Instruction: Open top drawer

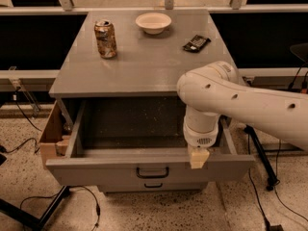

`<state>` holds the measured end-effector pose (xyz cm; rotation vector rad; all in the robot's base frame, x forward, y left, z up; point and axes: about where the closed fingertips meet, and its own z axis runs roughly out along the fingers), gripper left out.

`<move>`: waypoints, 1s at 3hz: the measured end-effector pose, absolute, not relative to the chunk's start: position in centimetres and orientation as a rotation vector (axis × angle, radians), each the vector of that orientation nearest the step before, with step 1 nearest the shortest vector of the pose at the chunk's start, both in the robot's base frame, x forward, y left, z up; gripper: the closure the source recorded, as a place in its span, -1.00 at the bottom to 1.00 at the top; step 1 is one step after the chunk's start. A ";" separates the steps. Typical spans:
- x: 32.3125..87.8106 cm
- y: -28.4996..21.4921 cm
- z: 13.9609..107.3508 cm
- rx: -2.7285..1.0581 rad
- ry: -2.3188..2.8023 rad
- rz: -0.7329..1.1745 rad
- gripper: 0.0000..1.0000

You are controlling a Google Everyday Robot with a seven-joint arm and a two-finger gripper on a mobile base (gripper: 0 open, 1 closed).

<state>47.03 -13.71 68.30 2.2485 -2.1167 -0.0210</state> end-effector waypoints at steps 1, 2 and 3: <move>47.0 -13.7 68.3 2.248 -2.116 -0.020 -0.22; 47.0 -13.7 68.7 2.248 -2.116 -0.020 -0.69; 46.9 -13.8 68.7 2.248 -2.115 -0.020 -1.00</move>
Offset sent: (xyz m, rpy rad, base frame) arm -0.0005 -0.0002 -0.0002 -0.0009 0.0004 0.0004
